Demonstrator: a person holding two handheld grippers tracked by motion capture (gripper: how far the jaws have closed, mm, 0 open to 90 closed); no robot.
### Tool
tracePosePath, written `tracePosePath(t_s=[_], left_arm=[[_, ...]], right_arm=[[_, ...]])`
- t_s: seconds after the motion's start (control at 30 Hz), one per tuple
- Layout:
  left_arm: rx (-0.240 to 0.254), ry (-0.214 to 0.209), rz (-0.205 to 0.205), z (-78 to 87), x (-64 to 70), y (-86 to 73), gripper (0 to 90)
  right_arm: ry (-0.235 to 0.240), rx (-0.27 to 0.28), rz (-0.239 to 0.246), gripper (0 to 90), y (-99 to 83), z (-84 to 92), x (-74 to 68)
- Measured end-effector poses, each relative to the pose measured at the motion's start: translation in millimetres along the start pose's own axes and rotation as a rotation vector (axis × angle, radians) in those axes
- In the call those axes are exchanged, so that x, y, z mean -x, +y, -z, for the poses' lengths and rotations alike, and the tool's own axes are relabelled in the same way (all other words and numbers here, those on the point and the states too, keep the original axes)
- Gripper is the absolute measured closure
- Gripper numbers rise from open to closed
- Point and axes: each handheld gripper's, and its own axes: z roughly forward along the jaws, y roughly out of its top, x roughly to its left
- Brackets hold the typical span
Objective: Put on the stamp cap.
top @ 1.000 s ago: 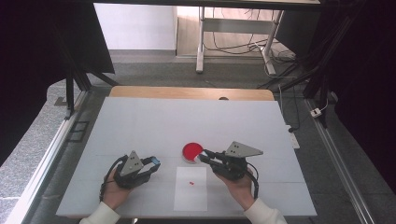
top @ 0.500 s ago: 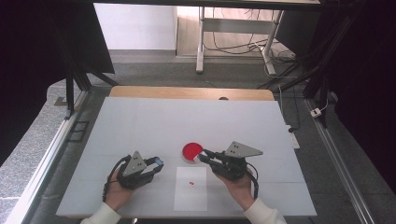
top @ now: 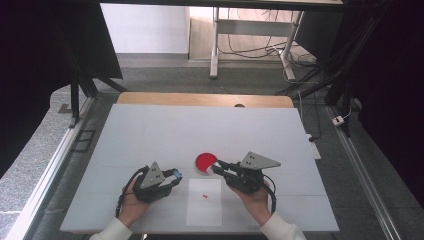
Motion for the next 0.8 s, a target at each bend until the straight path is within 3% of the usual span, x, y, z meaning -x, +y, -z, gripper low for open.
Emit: tracePosePath(t_s=[0.8], left_arm=[[-0.015, -0.038, -0.037, -22.8, 12.1, 12.4, 64.5]], right_arm=[[-0.004, -0.001, 0.005, 75.1, -0.4, -1.8, -1.1]])
